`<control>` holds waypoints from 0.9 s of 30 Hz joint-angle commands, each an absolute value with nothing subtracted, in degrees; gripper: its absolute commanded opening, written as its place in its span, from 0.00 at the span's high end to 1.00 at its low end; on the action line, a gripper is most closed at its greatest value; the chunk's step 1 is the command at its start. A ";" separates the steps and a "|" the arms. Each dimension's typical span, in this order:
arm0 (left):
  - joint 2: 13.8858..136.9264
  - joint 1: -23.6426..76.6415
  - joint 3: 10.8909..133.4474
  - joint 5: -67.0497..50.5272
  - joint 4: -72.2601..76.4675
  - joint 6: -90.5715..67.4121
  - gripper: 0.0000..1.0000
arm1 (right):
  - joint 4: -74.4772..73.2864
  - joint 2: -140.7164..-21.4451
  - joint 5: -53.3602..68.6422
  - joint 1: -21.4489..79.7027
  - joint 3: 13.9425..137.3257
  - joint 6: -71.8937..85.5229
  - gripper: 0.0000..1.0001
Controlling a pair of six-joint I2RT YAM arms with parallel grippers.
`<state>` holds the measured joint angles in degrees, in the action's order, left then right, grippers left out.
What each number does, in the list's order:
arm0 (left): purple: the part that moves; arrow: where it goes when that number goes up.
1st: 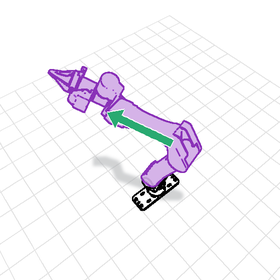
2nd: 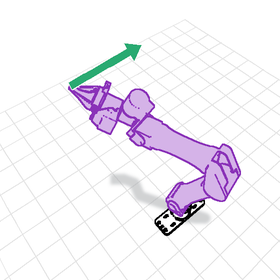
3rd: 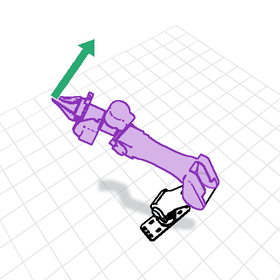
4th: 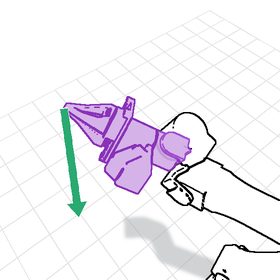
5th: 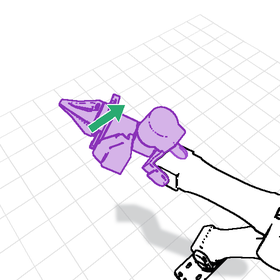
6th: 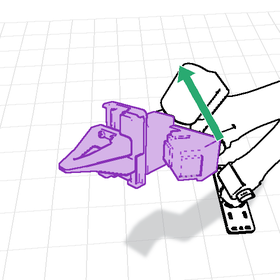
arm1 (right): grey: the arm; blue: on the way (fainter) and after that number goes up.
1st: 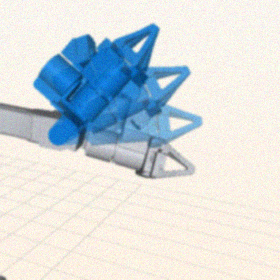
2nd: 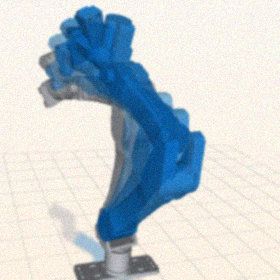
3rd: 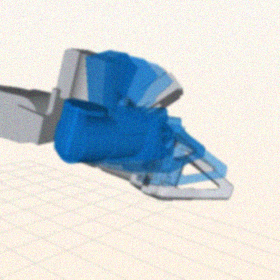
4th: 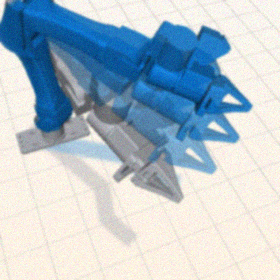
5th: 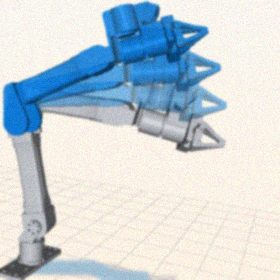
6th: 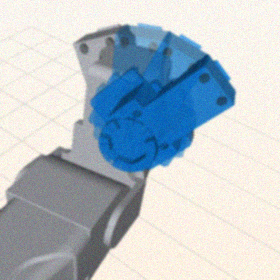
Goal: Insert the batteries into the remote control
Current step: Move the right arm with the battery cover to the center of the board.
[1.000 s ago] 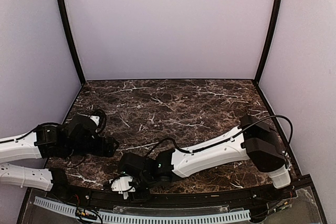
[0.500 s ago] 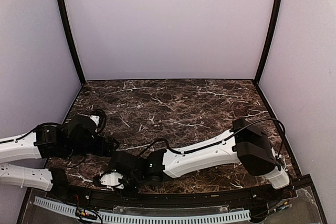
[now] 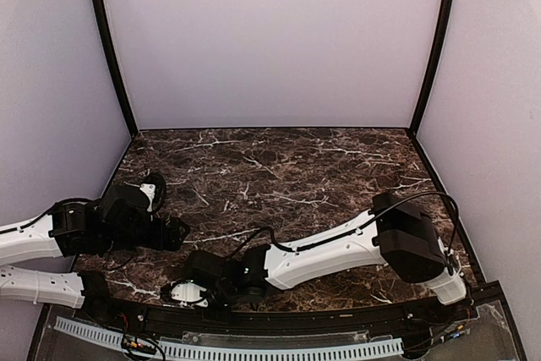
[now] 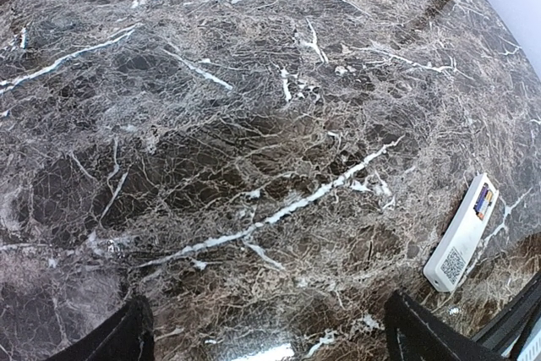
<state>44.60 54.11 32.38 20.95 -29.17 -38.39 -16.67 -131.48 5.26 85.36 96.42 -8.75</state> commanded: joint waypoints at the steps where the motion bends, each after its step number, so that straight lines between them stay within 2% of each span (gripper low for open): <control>1: 44.45 53.96 31.93 22.06 -30.62 -38.37 0.06 | -22.93 -129.00 0.31 85.73 92.30 -8.20 0.96; 8: 44.62 53.91 31.83 21.72 -30.65 -38.09 0.06 | -26.42 -126.11 -6.15 84.37 89.03 -7.89 0.96; 13: 44.66 53.91 31.81 21.26 -30.82 -38.07 0.06 | -29.48 -123.26 -6.42 81.60 88.67 -9.01 0.95; 17: 44.42 53.91 32.02 21.22 -31.20 -38.16 0.06 | -31.16 -120.66 -3.63 81.55 90.44 -9.37 0.90; 19: 44.05 53.96 32.07 21.30 -31.42 -38.25 0.06 | -31.21 -119.57 -1.56 81.54 91.45 -7.45 0.81; 22: 43.53 53.94 32.12 21.44 -31.54 -38.32 0.06 | -30.60 -118.90 -4.28 81.41 92.71 -0.74 0.51; 24: 43.23 53.96 32.16 21.50 -31.60 -38.20 0.06 | -33.26 -120.04 -5.94 81.09 95.80 7.30 0.45; 27: 43.31 53.93 32.37 21.25 -31.82 -38.18 0.06 | -39.46 -122.82 -9.29 81.10 100.79 20.09 0.43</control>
<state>43.92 54.11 32.38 21.26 -30.13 -38.37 -33.10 -121.30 -4.91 81.10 94.80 3.01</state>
